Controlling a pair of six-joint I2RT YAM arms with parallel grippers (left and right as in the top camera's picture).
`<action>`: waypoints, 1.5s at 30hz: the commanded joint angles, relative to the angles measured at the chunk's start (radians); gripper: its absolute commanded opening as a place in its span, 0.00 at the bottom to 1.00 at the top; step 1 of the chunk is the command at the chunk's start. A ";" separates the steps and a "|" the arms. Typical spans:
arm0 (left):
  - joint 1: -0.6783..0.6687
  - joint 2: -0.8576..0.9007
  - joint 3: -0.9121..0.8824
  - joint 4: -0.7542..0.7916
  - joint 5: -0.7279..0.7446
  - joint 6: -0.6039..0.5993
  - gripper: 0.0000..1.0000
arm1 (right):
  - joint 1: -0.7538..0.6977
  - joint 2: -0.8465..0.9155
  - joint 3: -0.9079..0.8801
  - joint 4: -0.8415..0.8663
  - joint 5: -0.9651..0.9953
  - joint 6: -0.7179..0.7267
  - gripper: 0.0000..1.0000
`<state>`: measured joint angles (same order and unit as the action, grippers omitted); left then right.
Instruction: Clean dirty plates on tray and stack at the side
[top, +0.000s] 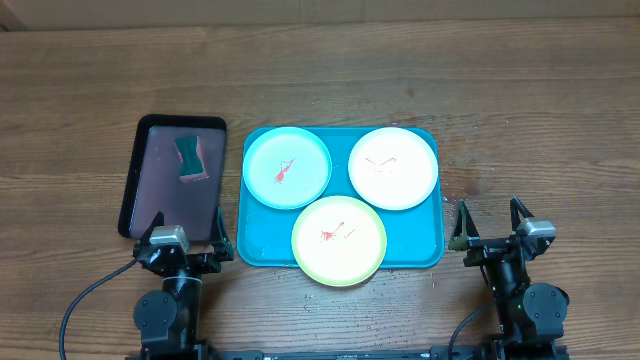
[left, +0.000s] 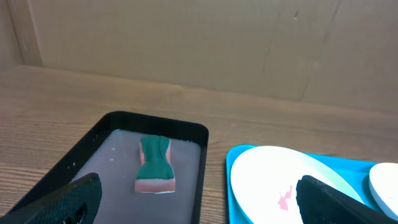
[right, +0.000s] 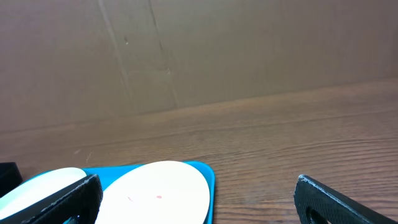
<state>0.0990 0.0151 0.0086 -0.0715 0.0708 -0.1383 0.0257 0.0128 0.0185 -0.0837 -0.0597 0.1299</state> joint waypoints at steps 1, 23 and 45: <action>-0.002 -0.004 -0.004 -0.002 -0.003 0.019 1.00 | -0.006 -0.002 -0.010 0.003 0.010 0.000 1.00; -0.002 -0.004 -0.004 -0.002 -0.003 0.019 1.00 | -0.006 -0.002 -0.010 0.003 0.096 -0.029 1.00; -0.002 0.039 0.218 -0.309 -0.039 -0.034 1.00 | -0.006 0.154 0.229 -0.205 -0.028 0.032 1.00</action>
<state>0.0986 0.0231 0.1165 -0.3199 0.0647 -0.1581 0.0257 0.0986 0.1387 -0.2718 -0.0616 0.1566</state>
